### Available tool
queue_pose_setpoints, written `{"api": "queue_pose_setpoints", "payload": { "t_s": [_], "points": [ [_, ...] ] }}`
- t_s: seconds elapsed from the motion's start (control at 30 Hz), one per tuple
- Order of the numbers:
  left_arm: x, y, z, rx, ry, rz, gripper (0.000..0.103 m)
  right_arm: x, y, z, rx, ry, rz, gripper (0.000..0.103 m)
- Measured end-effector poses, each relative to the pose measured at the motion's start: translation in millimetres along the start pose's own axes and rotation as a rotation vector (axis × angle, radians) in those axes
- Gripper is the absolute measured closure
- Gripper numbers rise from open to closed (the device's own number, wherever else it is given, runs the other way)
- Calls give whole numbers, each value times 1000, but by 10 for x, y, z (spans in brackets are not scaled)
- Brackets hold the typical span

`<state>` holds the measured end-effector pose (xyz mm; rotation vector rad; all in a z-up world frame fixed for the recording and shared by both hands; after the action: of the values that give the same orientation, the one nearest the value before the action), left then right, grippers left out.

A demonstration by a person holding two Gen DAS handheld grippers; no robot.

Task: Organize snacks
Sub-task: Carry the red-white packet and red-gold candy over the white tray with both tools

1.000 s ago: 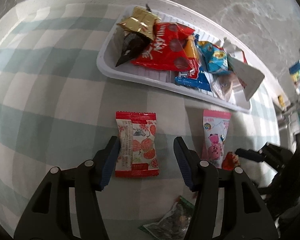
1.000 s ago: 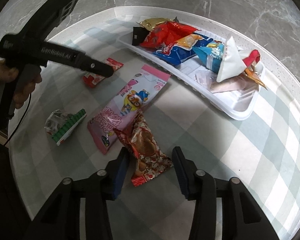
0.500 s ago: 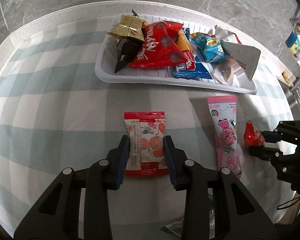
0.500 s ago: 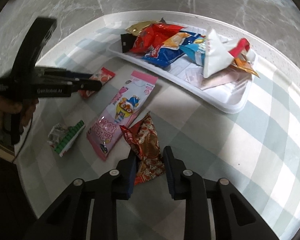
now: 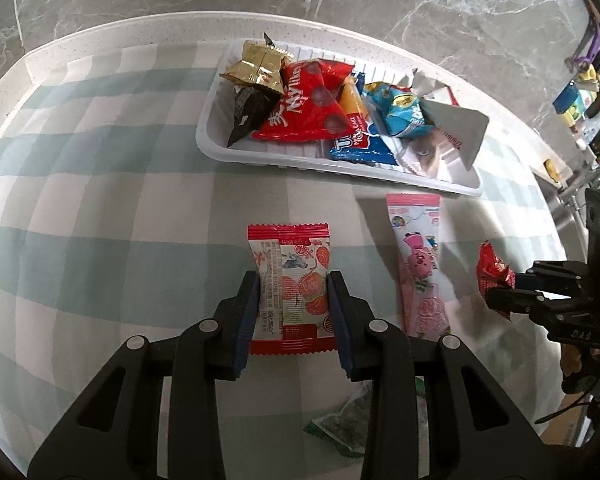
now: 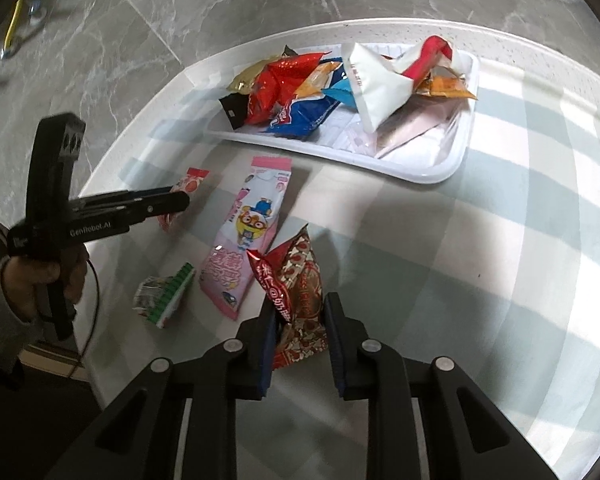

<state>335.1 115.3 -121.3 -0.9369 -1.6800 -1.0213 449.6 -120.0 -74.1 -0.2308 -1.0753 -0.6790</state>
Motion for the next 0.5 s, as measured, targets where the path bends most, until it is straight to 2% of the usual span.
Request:
{"api": "queue_pose_setpoints", "payload": {
  "t_s": [0.5],
  "points": [
    [310, -118, 23, 17, -72, -46, 71, 265, 19, 81, -56, 73, -58, 79]
  ]
}}
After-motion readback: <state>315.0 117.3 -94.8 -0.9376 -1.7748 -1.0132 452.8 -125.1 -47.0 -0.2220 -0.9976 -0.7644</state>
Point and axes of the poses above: each gripper's, at about its wrist camera, not at the fingertips, and x roughly against the way its jaws point, z to its left, y to its top, the point moved 1 cm from there along -x, roughly the way its jaws point, and after that the axes turned 13 degrees about z, right-handed, at the moved point
